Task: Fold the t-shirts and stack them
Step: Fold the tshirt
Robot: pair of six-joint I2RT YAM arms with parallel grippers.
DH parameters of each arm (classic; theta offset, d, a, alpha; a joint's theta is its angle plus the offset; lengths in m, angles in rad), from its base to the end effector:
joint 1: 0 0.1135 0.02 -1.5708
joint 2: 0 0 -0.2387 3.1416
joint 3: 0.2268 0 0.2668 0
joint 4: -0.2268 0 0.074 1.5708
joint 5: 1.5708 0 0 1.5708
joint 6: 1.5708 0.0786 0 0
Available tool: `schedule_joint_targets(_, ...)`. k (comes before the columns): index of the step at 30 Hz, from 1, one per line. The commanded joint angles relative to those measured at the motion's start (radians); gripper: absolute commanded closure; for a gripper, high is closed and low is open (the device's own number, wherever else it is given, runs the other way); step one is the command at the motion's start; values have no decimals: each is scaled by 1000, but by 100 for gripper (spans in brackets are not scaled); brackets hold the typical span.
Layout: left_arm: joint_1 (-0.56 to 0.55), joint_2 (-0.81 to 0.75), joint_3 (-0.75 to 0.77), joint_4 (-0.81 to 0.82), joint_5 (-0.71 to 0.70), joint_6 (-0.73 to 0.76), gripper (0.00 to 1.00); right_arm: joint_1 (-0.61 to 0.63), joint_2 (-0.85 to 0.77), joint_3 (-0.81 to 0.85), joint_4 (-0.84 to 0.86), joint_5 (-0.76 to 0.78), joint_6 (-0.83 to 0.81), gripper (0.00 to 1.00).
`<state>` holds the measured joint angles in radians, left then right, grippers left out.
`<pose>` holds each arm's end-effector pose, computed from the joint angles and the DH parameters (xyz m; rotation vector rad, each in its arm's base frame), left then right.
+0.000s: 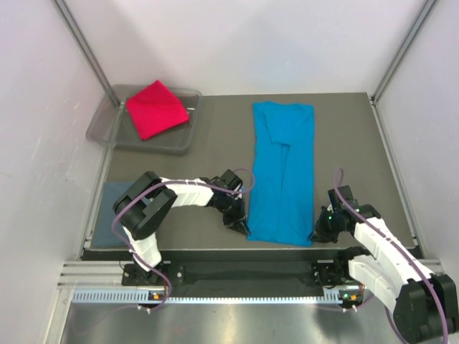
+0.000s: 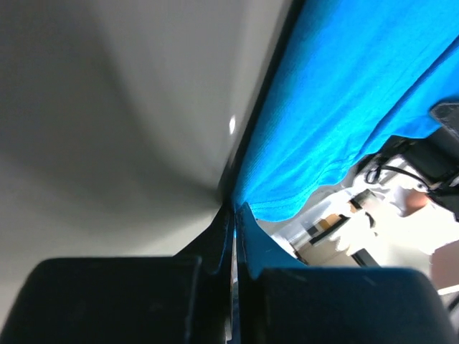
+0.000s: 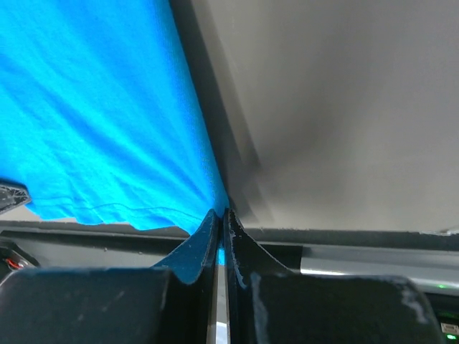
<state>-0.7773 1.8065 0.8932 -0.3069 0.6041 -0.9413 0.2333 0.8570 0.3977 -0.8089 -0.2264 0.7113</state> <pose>0.2037 -0.2631 0.0462 0.0742 -2.7611 0.9311 0.1596 0.0561 0.0887 0.6451 2.8621 0.5005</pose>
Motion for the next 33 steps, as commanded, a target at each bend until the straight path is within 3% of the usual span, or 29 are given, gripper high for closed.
schedule_joint_targets(1,-30,-70,-40,-35,-72,-4,100,18,-45,23,-79,-4,-3,100)
schedule_joint_targets(7,-60,-157,-25,-60,-84,-42,100,21,-99,41,-124,-22,-24,100)
schedule_joint_targets(12,-41,-142,119,-99,-109,-19,100,14,-29,163,-64,13,-51,100)
schedule_joint_targets(21,185,192,579,-135,-34,71,100,-110,543,620,34,35,-223,100)
schedule_joint_targets(26,260,365,841,-149,28,78,100,-158,779,901,25,9,-276,100)
schedule_joint_targets(33,329,504,969,-61,88,3,100,-207,1003,1125,10,-40,-300,100)
